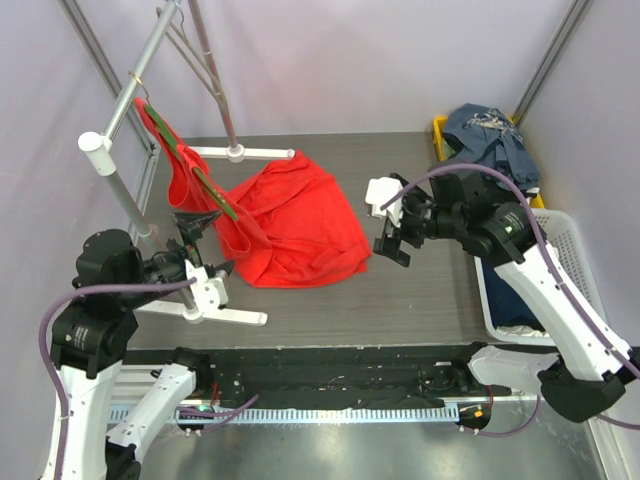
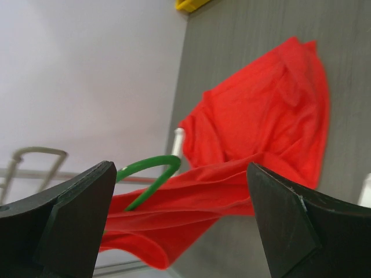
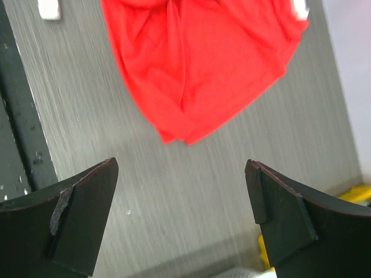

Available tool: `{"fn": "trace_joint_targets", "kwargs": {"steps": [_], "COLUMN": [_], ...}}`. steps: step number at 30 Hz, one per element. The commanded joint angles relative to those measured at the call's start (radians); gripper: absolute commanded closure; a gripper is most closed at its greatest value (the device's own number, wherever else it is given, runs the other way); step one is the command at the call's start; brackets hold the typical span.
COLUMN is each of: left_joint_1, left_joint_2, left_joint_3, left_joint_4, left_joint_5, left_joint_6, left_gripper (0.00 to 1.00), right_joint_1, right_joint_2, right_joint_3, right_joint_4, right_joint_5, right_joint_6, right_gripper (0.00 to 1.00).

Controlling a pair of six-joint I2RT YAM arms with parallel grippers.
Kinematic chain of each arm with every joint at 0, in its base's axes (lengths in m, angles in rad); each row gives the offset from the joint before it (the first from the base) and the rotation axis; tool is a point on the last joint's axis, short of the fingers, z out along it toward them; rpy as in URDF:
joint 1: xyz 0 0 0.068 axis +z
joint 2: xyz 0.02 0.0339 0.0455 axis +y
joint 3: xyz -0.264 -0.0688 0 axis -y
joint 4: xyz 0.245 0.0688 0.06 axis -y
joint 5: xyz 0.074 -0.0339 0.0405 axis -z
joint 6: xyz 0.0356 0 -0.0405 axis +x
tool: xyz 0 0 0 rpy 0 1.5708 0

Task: Place the tank top on the hanger
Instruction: Reset both arms

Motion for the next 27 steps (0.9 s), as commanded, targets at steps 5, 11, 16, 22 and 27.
{"fn": "trace_joint_targets", "kwargs": {"steps": [5, 11, 16, 22, 27], "left_joint_1": [-0.002, 0.022, 0.024, 0.024, 0.024], "left_joint_2": [0.012, -0.147, -0.193, -0.221, -0.209], "left_joint_3": [0.017, -0.232, -0.336, -0.387, -0.388], "left_joint_4": [-0.002, 0.132, 0.062, 0.059, 0.054], "left_joint_5": [0.196, 0.26, 0.181, 0.284, 0.286], "left_joint_6": [-0.524, -0.745, -0.708, -0.731, -0.707], "left_gripper": [0.0, 0.0, 0.0, 0.0, 0.0], "right_joint_1": [-0.117, -0.14, -0.17, -0.193, -0.2], "right_joint_2": [-0.151, -0.234, -0.335, -0.424, -0.458], "right_joint_3": [-0.136, -0.054, -0.122, -0.244, -0.28], "right_joint_4": [-0.081, -0.343, -0.344, -0.36, -0.376], "right_joint_5": [-0.087, -0.175, -0.126, -0.113, -0.121], "right_joint_6": [-0.001, -0.05, -0.029, -0.019, -0.042], "right_gripper": [0.0, 0.0, 0.0, 0.0, 0.0]}}
